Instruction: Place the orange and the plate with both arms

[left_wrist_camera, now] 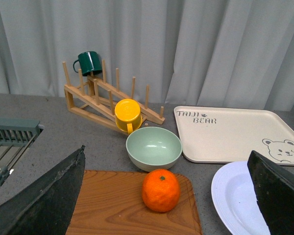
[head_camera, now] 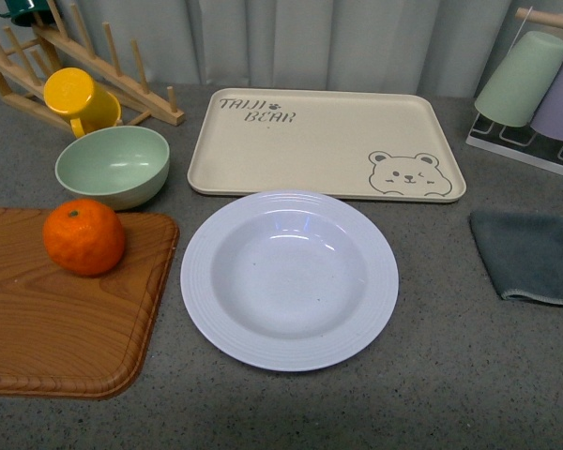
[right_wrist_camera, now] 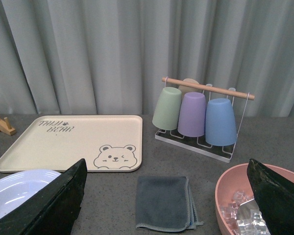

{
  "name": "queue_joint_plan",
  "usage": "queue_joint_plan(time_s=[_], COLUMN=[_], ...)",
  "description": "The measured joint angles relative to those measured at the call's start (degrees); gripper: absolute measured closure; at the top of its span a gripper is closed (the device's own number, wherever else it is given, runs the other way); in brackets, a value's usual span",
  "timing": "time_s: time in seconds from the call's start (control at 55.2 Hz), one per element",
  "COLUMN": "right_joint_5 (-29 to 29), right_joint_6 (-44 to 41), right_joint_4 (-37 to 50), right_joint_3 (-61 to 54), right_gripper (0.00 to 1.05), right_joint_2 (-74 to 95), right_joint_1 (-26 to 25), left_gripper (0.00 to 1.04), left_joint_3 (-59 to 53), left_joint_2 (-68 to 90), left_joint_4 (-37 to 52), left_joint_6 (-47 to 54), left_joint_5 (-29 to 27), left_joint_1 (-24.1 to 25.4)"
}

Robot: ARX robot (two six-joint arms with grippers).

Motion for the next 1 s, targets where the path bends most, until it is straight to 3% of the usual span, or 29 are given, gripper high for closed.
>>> queue_joint_plan(time_s=[0.163, 0.217, 0.235, 0.29, 0.344, 0.471, 0.616, 0.724, 0.996], right_joint_5=[0.0, 0.0, 0.0, 0.2, 0.1, 0.1, 0.2, 0.2, 0.2], right_joint_6=[0.0, 0.0, 0.0, 0.0, 0.0, 0.0, 0.0, 0.0, 0.0], right_joint_4=[0.0, 0.0, 0.0, 0.0, 0.0, 0.0, 0.0, 0.0, 0.0], right_joint_3=[0.0, 0.0, 0.0, 0.0, 0.0, 0.0, 0.0, 0.0, 0.0], right_gripper=[0.09, 0.09, 0.09, 0.09, 0.09, 0.09, 0.09, 0.09, 0.09], right_joint_2=[0.0, 0.0, 0.0, 0.0, 0.0, 0.0, 0.0, 0.0, 0.0], right_joint_1=[0.0, 0.0, 0.0, 0.0, 0.0, 0.0, 0.0, 0.0, 0.0], left_gripper=[0.06, 0.06, 0.06, 0.06, 0.06, 0.06, 0.06, 0.06, 0.06], left_joint_3=[0.0, 0.6, 1.0, 1.0, 1.1, 5.8, 13.8, 18.2, 25.4], left_joint_2=[0.0, 1.7, 4.6, 11.0, 17.9, 41.1, 67.5, 80.9, 98.6], left_joint_4=[0.0, -1.8, -2.1, 1.2, 7.5, 26.7, 39.6, 40.7, 40.6], left_joint_6=[0.0, -1.8, -4.4, -6.7, -8.2, -11.6, -12.4, -12.6, -11.1], left_joint_5=[0.0, -9.4, -16.8, -26.7, -30.0, -24.1, -13.2, -6.3, -3.8], left_joint_1=[0.0, -2.6, -5.1, -7.8, -8.4, -7.9, -7.4, -7.3, -6.3])
